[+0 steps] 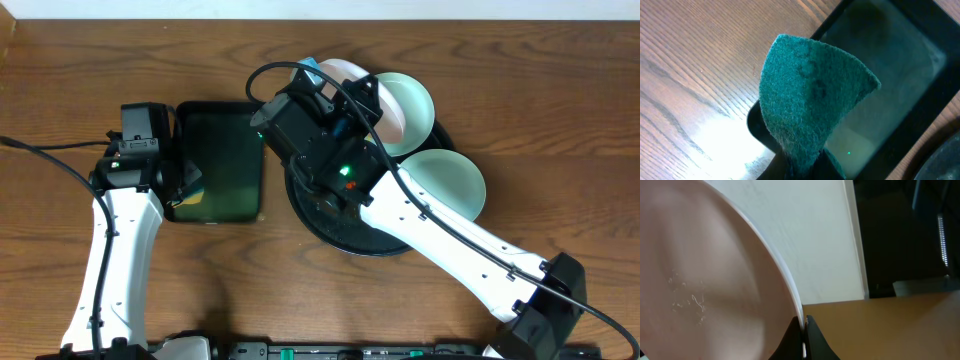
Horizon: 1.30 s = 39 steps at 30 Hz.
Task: Clean dirty plates on tray and stack at the side
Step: 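Lift the pink plate with the right gripper and move it right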
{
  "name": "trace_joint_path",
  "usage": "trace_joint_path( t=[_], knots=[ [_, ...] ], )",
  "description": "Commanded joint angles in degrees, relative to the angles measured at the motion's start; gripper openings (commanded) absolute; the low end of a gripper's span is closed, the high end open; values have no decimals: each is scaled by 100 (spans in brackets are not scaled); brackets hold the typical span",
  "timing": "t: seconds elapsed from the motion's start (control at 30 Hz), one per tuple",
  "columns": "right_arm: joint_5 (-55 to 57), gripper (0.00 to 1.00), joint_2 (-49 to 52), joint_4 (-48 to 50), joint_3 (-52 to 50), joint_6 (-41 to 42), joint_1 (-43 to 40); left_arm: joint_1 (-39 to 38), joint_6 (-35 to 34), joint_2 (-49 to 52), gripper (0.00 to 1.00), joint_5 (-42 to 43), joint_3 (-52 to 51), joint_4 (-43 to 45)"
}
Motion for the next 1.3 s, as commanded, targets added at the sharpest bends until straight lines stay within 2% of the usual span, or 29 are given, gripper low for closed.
trace_joint_path(
  t=[0.0, 0.07, 0.13, 0.2, 0.23, 0.3, 0.4, 0.47, 0.6, 0.67, 0.77, 0.93, 1.27],
  knots=[
    [260, 1, -118, 26, 2, 133, 13, 31, 74, -4, 7, 37, 24, -15],
    [-144, 1, -118, -175, 0, 699, -81, 31, 76, -4, 7, 37, 24, -15],
    [-1403, 1, -107, -581, 0, 1276, -321, 31, 76, -4, 7, 37, 24, -22],
    [-2981, 1, -55, -1034, 0, 1353, -616, 31, 76, -4, 8, 37, 24, -44],
    [-3399, 1, -26, -1202, 0, 1355, -737, 31, 76, -4, 7, 39, 24, -46],
    [-3554, 1, -11, -1443, 0, 1685, -940, 31, 74, -4, 7, 48, 24, -46],
    [-3630, 1, -149, -1554, 15, 2758, -1392, 31, 74, -4, 7, 61, 24, -44],
    [-4548, 1, -286, -1543, 33, 3008, -1878, 31, 76, -4, 8, 61, 24, -44],
    [-7464, 1, -376, -1631, 33, 2848, -3410, 31, 76, -4, 7, 61, 24, -46],
    [-8216, 1, -273, -1843, 33, 2850, -4253, 31, 74, -4, 7, 61, 24, -46],
    [-8400, 1, -24, -2201, 15, 2848, -5407, 31, 74, -4, 7, 98, 24, -39],
    [-8395, 1, 420, -2236, -157, 3112, -6533, 31, 74, -4, 7, 98, 24, -35],
    [-8408, 1, 1421, -1961, -195, 3322, -7868, 31, -13, -4, 7, 166, 24, -37]
  ],
)
